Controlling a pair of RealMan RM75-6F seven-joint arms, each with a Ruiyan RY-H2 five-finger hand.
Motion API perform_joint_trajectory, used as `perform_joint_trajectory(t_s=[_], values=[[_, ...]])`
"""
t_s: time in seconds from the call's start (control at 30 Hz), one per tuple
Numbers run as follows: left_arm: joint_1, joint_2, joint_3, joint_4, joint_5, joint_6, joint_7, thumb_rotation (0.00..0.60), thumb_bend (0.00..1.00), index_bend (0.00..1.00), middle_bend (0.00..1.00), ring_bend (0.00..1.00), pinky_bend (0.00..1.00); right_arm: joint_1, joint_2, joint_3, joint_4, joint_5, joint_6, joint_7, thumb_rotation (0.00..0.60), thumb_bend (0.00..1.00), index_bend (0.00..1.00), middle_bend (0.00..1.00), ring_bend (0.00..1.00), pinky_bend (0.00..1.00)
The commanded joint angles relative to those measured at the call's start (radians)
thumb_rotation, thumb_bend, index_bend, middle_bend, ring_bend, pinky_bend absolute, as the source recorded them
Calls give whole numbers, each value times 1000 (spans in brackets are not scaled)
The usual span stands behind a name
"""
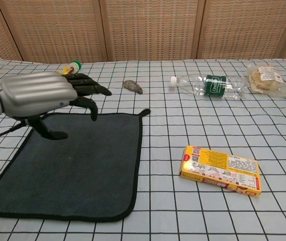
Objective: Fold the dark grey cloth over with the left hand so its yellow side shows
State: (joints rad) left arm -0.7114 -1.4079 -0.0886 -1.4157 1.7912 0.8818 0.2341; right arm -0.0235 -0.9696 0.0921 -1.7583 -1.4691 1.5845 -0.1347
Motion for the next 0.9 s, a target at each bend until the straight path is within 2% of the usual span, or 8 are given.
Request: perform_joint_trajectory(t_s=[0.03,0.4,0.9], values=[[-62,-64,2,48,14,-49,-13,600,371,337,0,0,0,2,-2,3,2,10,-5,-5,600,0,0,0,0,0],[-176,-188,7,151,4,-133,11,600,416,397,0,0,0,10,-5,14,12,48,-25,-2,600,0,0,0,0,0],[-251,-303,12,254,-64,-195,61,600,419,379,0,0,0,14,0,16,21,62,-38,18,600,0,0,0,0,0]])
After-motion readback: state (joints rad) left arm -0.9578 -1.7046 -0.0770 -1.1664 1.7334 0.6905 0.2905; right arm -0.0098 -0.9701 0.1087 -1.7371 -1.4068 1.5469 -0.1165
